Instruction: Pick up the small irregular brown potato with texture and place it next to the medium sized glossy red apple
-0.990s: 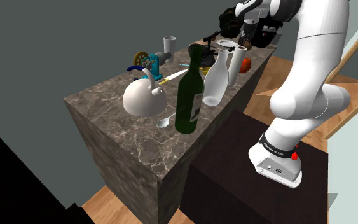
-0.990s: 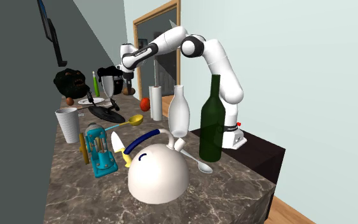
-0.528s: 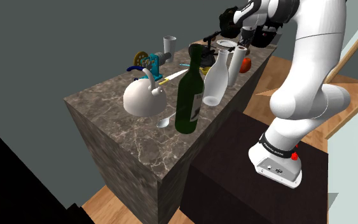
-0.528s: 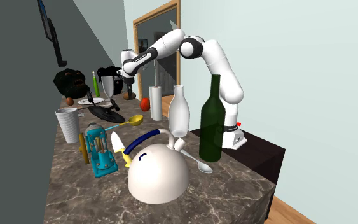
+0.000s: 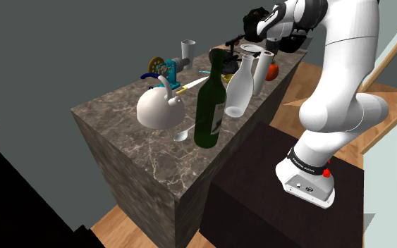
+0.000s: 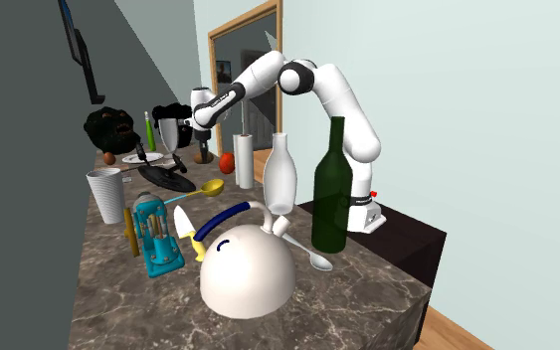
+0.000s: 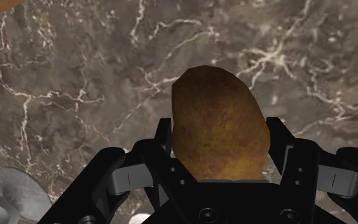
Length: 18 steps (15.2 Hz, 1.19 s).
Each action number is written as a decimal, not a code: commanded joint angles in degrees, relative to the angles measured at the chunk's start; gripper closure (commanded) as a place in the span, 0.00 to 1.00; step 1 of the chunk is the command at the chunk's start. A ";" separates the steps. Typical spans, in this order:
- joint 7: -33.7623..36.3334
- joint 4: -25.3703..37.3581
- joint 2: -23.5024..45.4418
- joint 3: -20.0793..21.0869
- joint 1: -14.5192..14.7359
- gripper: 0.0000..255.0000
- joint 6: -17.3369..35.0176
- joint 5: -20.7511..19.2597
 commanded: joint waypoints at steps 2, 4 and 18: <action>0.10 -0.52 0.80 0.12 -0.06 1.00 1.31 0.14; 0.10 -0.51 0.80 0.12 -0.06 1.00 1.31 0.14; 0.65 -0.62 -3.00 -0.40 1.05 0.00 -2.38 -0.81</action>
